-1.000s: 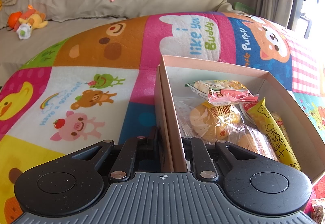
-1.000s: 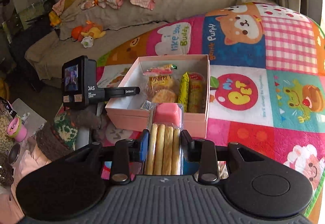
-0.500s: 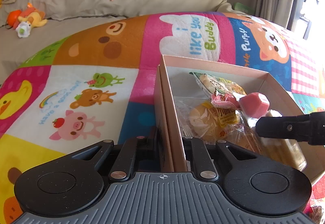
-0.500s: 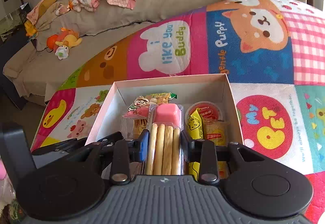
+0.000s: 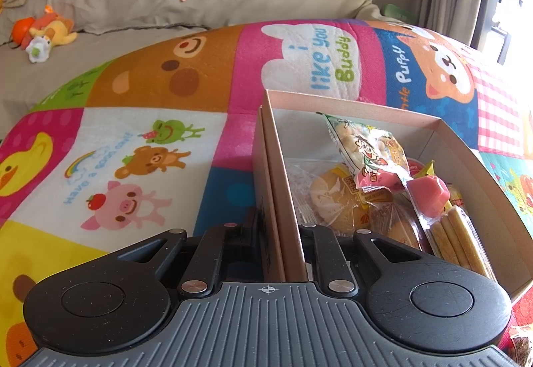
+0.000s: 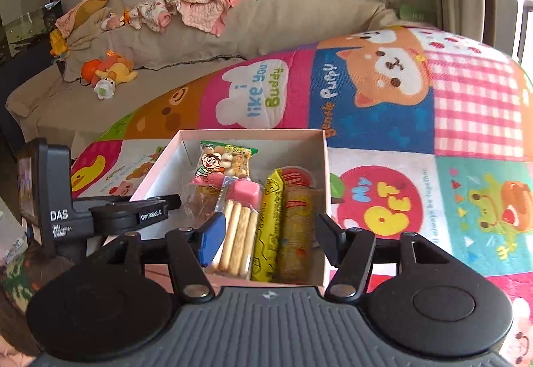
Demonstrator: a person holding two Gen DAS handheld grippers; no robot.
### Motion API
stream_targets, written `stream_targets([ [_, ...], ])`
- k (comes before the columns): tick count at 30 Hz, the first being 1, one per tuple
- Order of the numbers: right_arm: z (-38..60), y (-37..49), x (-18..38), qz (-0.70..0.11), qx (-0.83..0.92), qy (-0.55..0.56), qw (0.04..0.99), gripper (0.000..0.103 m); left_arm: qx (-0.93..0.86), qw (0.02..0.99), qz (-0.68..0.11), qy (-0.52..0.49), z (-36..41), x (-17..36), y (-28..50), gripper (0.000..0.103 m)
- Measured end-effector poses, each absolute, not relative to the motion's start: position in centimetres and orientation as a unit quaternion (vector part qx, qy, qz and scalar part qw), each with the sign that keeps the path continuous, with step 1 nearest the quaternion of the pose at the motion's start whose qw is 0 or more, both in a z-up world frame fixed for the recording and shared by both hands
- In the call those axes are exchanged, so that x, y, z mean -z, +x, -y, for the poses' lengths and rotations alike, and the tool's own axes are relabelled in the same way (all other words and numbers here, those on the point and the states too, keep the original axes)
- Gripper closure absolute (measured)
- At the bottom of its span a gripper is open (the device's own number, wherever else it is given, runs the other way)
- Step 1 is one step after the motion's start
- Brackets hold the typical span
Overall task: Organize objects
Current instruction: 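Move the open right tool back to the white candy packets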
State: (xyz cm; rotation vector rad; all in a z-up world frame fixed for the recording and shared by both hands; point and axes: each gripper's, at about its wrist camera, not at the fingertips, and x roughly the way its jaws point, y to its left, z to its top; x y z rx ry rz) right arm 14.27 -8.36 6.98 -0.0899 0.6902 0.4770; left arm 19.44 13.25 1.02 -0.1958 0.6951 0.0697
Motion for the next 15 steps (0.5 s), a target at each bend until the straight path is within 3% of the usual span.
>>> stream_targets([
  [5, 12.5, 10.4, -6.9, -0.323, -0.199, -0.074, 0.922, 0.015, -0.034, 0.935, -0.34, -0.095, -13.2, -1.0, 19.4, 0.088],
  [15, 17.2, 6.3, -0.4, -0.442, -0.161, -0.104, 0.876, 0.011, -0.034, 0.935, -0.34, -0.095, -13.2, -1.0, 19.4, 0.088],
])
